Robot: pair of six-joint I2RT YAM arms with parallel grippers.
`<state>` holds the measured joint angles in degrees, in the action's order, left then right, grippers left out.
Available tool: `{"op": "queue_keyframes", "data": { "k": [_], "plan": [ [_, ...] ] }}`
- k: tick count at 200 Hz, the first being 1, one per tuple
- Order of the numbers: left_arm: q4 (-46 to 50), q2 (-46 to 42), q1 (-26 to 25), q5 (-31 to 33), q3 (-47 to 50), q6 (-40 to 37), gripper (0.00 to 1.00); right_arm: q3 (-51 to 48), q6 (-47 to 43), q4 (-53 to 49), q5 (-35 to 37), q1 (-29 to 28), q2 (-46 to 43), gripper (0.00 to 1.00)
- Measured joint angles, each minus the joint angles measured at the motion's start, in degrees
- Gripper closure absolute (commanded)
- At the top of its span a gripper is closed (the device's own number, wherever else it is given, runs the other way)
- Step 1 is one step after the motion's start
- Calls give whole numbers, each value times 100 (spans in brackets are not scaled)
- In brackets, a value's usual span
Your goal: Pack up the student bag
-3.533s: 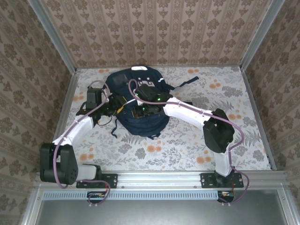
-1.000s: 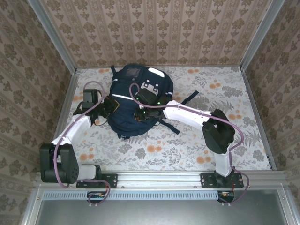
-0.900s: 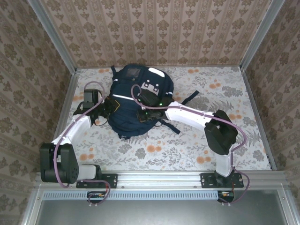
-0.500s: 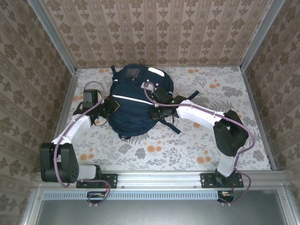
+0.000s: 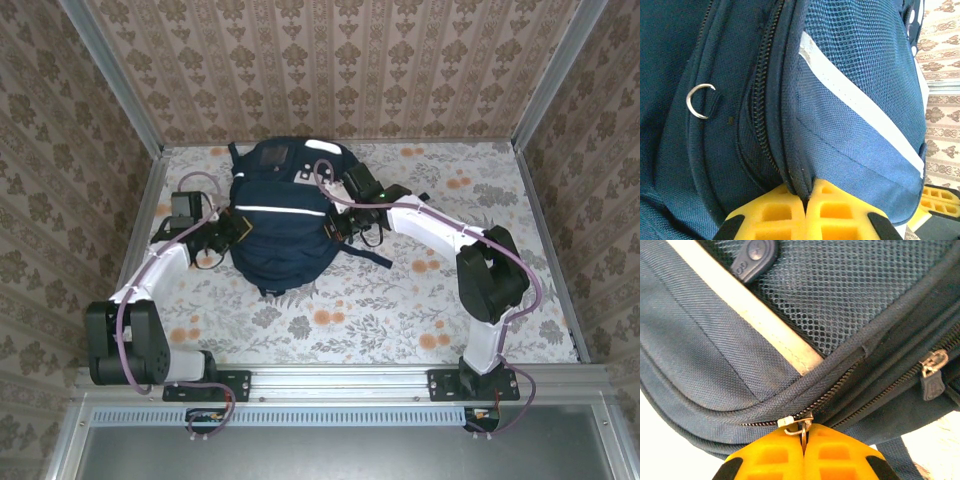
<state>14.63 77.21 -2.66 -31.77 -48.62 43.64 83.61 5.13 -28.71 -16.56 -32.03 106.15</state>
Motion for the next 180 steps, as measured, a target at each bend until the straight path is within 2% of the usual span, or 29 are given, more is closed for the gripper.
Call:
{"op": "queue_keyframes", "data": {
  "k": [8, 24, 49, 61, 112, 180],
  "plan": [
    [46, 0, 31, 0, -24, -24, 100, 0, -76, -13, -107, 0, 0, 100],
    [101, 0, 81, 0, -63, -59, 76, 0, -170, -17, -229, -39, 0, 100],
    [210, -76, 190, 142, -63, -59, 51, -2, -136, 2, -216, -203, 0, 100],
    [275, -205, 240, 214, -61, -26, 45, -2, -22, 33, -199, -275, 0, 100],
    [155, -890, 109, 192, 146, 442, 42, 107, 431, 264, -199, -649, 118, 100],
    [-354, -448, -505, 157, 249, 1025, 48, 131, 557, 330, -197, -796, 160, 100]
  ]
}}
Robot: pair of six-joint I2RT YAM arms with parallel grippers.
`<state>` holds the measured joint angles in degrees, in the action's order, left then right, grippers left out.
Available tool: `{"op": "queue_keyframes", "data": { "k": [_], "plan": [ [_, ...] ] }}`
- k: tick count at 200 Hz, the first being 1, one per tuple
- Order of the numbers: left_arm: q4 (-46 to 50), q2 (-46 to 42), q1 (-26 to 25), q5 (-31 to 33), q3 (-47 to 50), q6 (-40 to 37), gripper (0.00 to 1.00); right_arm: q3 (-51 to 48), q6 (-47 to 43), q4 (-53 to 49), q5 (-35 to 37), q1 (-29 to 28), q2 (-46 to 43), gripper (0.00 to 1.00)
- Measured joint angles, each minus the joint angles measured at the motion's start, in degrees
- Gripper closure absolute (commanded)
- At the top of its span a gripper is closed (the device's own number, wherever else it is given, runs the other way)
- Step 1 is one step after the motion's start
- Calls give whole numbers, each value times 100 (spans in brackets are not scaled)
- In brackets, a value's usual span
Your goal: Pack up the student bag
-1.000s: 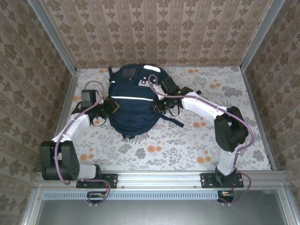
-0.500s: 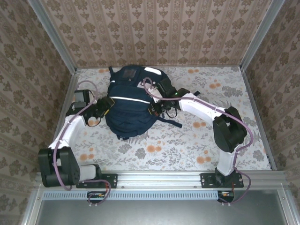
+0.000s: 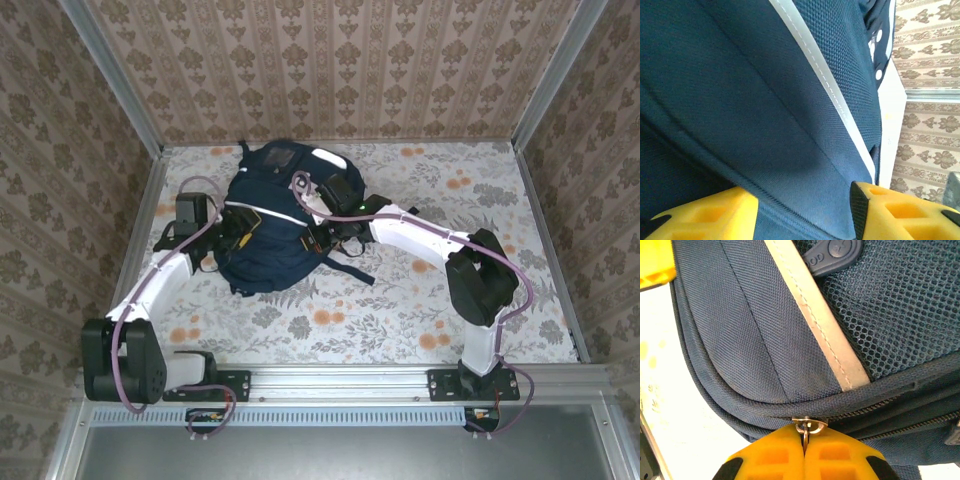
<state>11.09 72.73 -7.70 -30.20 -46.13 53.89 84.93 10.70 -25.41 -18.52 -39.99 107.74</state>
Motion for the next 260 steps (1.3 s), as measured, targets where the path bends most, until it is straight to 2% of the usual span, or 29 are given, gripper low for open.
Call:
{"op": "queue_keyframes", "data": {
  "k": [42, 71, 87, 122, 167, 243, 260],
  "plan": [
    [-11, 92, -133, 286, 11, 190, 47, 0, 2, -2, 59, -4, 0, 100],
    [-151, 87, -214, 472, 142, 374, 56, 0, 2, -4, 85, -11, -2, 100],
    [-260, 98, -262, 566, 221, 492, 67, 0, 2, -4, 142, -9, -2, 100],
    [-332, 173, -319, 817, 269, 605, 100, -11, 0, -7, 339, -7, -7, 100],
    [-251, 179, -356, 953, 264, 382, 100, -175, -114, 0, 671, 20, -85, 100],
    [-236, 184, -352, 728, 225, 81, 100, -39, -107, -114, 925, 295, -85, 100],
    [-210, 219, -352, 684, 144, 13, 100, 94, 28, -225, 1108, 295, -81, 97]
  ]
}}
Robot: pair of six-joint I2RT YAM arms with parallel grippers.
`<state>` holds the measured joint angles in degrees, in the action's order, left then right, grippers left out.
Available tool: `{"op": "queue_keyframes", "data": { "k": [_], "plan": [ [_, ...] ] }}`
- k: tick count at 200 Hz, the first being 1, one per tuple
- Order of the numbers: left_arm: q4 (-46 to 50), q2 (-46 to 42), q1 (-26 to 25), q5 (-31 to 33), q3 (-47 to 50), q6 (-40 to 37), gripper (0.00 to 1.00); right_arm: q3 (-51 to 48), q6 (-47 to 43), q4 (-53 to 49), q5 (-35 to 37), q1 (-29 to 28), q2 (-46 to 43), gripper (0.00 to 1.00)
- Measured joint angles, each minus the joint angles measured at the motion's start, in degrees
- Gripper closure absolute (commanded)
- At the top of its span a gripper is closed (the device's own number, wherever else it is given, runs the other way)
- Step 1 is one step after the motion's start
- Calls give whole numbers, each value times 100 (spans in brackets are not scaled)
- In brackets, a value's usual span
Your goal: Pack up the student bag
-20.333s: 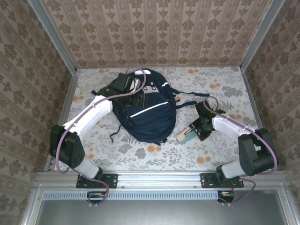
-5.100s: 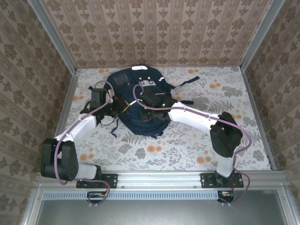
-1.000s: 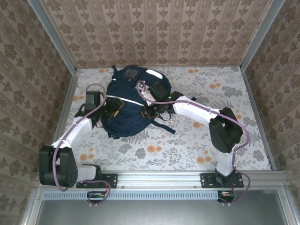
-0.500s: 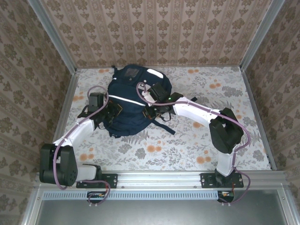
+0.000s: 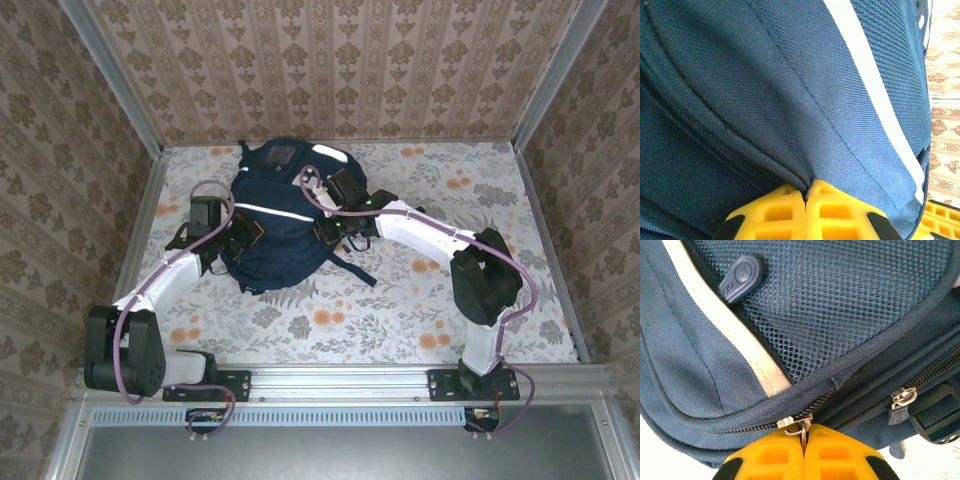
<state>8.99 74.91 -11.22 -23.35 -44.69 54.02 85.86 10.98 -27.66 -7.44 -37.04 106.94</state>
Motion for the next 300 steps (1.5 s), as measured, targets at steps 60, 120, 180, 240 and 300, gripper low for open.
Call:
{"op": "queue_keyframes", "data": {
  "k": [60, 120, 180, 240, 300],
  "plan": [
    [42, 114, 0, -149, -153, -190, 100, 723, 192, -730, 431, 13, 306, 93],
    [361, 122, 81, -382, -424, -656, 46, 920, -179, -1189, 437, 396, 411, 89],
    [1167, -205, 575, -11, -1051, -1298, 12, 59, 168, -1040, 660, 1126, -890, 13],
    [1421, -813, 1036, 1993, -1123, -2240, 0, -1128, 455, -59, 2192, 1646, -2695, 0],
    [46, -1158, 1355, 3967, 216, -3010, 0, -3598, 203, 1906, 3858, 2291, -3818, 0]
  ]
}}
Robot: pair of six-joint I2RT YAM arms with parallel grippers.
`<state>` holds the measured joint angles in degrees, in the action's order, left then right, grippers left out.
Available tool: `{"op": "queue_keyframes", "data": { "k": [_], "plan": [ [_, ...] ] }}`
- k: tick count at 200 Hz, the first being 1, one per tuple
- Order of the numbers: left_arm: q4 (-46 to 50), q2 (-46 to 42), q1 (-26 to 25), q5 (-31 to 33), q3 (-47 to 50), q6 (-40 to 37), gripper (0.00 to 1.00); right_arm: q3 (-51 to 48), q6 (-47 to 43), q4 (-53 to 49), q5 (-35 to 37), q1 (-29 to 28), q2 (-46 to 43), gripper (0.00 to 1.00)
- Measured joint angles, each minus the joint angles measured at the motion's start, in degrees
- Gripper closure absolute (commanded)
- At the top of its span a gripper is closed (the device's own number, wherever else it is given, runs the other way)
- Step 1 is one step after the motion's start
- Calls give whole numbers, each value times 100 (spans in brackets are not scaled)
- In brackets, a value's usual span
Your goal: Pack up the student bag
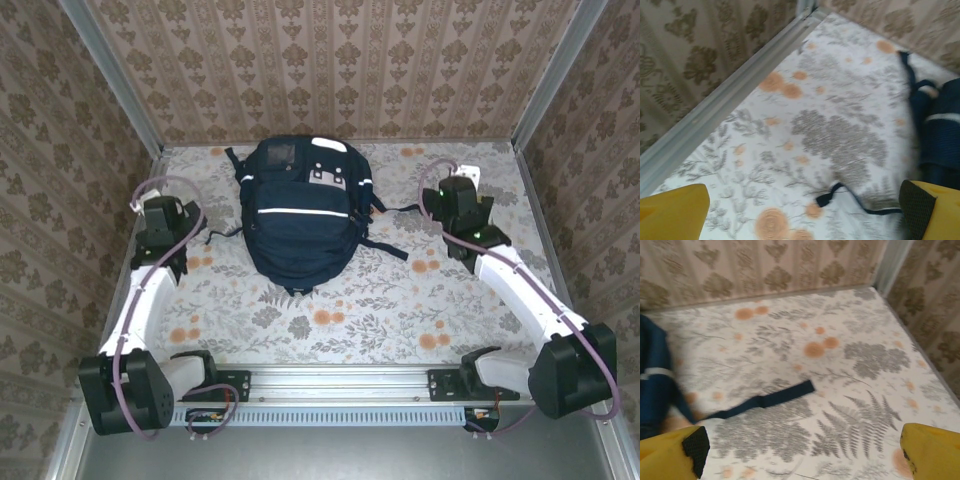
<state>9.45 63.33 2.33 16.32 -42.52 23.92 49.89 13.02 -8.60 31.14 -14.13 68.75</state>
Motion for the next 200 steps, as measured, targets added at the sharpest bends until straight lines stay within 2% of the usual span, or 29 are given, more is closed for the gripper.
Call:
{"op": "queue_keyframes", "data": {
  "k": [39, 79, 127, 157, 173, 200],
  "plan": [
    [-1158, 334, 133, 299, 973, -623, 0, -1246, -356, 1255, 321, 234, 122, 0],
    [-2739, 791, 146, -155, 1720, -1252, 0, -1923, -813, 2625, 247, 413, 697, 0],
    [-4909, 1504, 146, -1169, 2302, -1805, 0, -2588, -1154, 4321, -756, 686, 1027, 0],
    [-6109, 2109, 146, -1537, 2656, -1976, 0, -2802, -1202, 5209, -1331, 848, 1421, 1],
    [-6459, 2441, 111, -1613, 2677, -2072, 0, -2841, -1202, 5486, -1543, 927, 1635, 1],
    [-6463, 2483, -116, -1473, 2555, -2210, 0, -2852, -1198, 5779, -1729, 986, 1845, 0]
  ]
}}
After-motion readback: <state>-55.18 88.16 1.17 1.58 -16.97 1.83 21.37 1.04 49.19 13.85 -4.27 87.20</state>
